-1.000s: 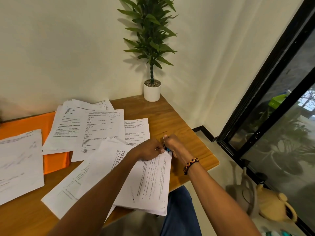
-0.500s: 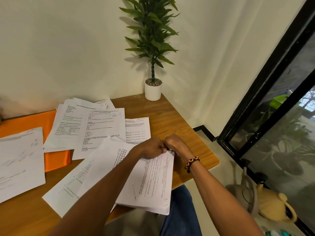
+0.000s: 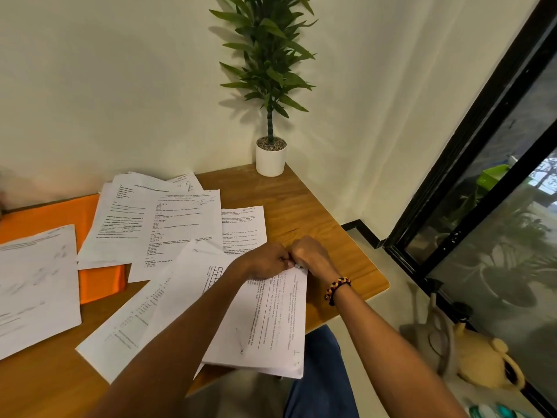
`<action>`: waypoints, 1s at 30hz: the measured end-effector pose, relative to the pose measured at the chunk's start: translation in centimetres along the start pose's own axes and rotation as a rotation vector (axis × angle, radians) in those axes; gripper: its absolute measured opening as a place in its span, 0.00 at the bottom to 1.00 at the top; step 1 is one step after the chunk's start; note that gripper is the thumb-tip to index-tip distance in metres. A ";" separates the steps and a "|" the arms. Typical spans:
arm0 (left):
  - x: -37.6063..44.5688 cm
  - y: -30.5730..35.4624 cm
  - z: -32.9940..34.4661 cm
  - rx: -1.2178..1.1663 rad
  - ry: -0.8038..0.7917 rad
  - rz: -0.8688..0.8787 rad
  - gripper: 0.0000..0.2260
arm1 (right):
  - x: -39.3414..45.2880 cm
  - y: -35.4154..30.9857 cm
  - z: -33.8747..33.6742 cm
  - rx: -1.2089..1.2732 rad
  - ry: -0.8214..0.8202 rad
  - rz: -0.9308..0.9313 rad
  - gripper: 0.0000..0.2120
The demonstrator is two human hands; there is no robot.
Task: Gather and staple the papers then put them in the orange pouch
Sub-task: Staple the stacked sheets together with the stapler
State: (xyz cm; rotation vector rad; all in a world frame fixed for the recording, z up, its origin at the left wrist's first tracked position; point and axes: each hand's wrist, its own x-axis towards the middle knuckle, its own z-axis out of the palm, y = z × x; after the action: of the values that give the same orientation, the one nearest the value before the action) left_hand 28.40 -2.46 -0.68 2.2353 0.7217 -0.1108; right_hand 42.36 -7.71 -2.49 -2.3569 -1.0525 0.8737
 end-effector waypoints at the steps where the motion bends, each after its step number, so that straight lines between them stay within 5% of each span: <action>1: 0.0 -0.1 0.0 -0.002 0.002 0.002 0.12 | 0.0 0.1 0.0 0.004 -0.007 0.000 0.12; 21: 0.3 -0.5 0.5 -0.045 0.034 -0.044 0.18 | -0.7 0.3 0.6 0.017 0.079 -0.034 0.13; 30: 0.2 -0.7 0.2 -0.140 0.062 -0.057 0.17 | 0.5 0.1 1.5 0.091 0.280 -0.071 0.16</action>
State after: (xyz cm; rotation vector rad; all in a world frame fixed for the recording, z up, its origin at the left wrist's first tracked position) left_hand 28.20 -2.08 -1.32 2.0935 0.8022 -0.0188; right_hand 41.64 -7.27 -3.81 -2.2693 -0.9532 0.5344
